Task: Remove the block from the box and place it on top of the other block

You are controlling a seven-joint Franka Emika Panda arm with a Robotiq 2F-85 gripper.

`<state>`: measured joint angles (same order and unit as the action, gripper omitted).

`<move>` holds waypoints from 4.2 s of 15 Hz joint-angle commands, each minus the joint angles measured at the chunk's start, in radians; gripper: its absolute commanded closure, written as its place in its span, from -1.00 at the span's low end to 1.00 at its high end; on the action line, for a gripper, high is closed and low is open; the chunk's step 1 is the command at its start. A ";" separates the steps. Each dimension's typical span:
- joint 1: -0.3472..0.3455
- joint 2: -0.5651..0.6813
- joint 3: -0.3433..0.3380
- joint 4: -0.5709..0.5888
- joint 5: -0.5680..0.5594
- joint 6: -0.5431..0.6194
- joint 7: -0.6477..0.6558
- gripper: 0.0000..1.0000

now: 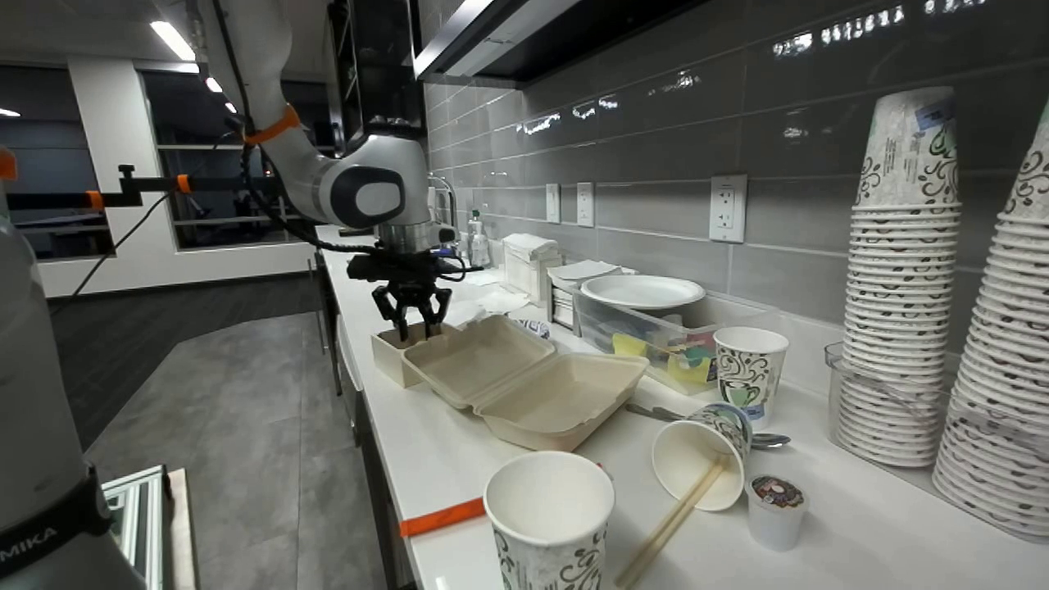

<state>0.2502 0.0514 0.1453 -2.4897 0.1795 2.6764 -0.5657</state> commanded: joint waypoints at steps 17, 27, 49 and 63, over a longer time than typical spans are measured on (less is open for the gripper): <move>-0.057 0.096 0.062 0.040 -0.160 0.079 0.162 0.25; -0.060 -0.183 0.043 0.031 -0.152 -0.317 0.248 0.81; -0.025 0.200 0.052 0.586 -0.213 -0.286 0.551 0.31; -0.017 0.340 0.037 0.708 -0.242 -0.283 0.551 0.81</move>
<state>0.2233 0.3290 0.1875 -1.8330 -0.0536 2.3918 -0.0227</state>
